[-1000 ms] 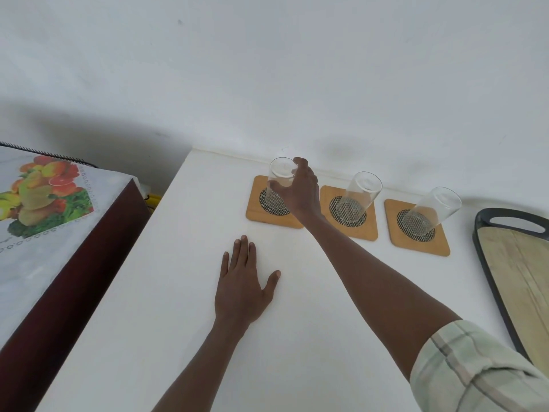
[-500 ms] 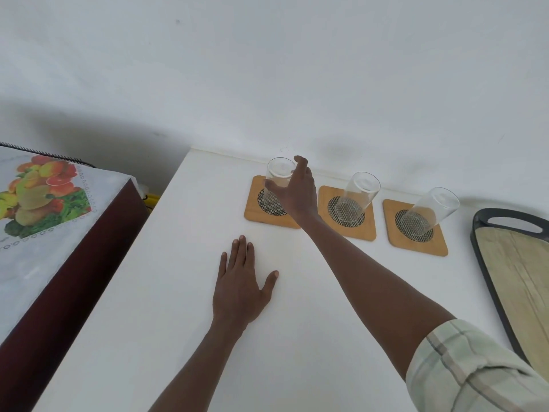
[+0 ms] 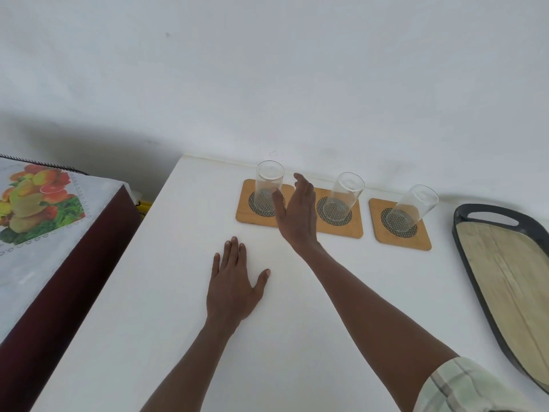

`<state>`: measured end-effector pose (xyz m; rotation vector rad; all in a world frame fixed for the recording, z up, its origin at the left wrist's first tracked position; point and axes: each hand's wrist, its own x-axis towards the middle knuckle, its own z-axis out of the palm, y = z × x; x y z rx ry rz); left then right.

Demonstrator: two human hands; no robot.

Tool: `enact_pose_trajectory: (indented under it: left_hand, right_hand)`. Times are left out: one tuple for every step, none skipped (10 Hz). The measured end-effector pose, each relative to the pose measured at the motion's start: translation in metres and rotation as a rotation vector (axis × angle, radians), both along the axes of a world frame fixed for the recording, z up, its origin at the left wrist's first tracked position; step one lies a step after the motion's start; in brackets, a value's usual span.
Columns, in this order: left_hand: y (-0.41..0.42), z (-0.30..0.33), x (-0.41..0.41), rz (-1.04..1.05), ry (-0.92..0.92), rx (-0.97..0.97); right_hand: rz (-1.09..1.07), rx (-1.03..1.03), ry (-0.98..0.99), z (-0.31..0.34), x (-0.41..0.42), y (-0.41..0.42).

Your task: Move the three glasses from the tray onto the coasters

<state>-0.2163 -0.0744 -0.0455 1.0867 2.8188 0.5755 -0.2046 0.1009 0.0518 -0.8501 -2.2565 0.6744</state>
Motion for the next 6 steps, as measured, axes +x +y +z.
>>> enact_pose_trajectory:
  left_hand:
    - [0.0,0.002,-0.002,0.001,0.0,-0.015]
    - [0.0,0.005,0.0,-0.009,-0.014,-0.035]
    - [0.0,0.011,0.001,-0.016,-0.043,-0.073]
    - [0.003,0.018,-0.002,-0.02,-0.103,-0.124]
    - [0.01,0.037,0.004,-0.046,-0.159,-0.136]
    - [0.019,0.055,0.016,-0.084,-0.149,-0.076]
  right_hand:
    - [0.024,0.027,-0.041,-0.006,0.023,-0.008]
    - [0.029,0.05,-0.049,-0.01,0.051,-0.014]
    - [0.018,0.084,-0.057,-0.008,0.08,-0.017]
    - [-0.002,0.073,-0.07,-0.008,0.106,-0.015]
    - [-0.013,0.091,-0.084,-0.001,0.133,-0.015]
    - [-0.029,0.136,-0.07,0.0,0.157,-0.007]
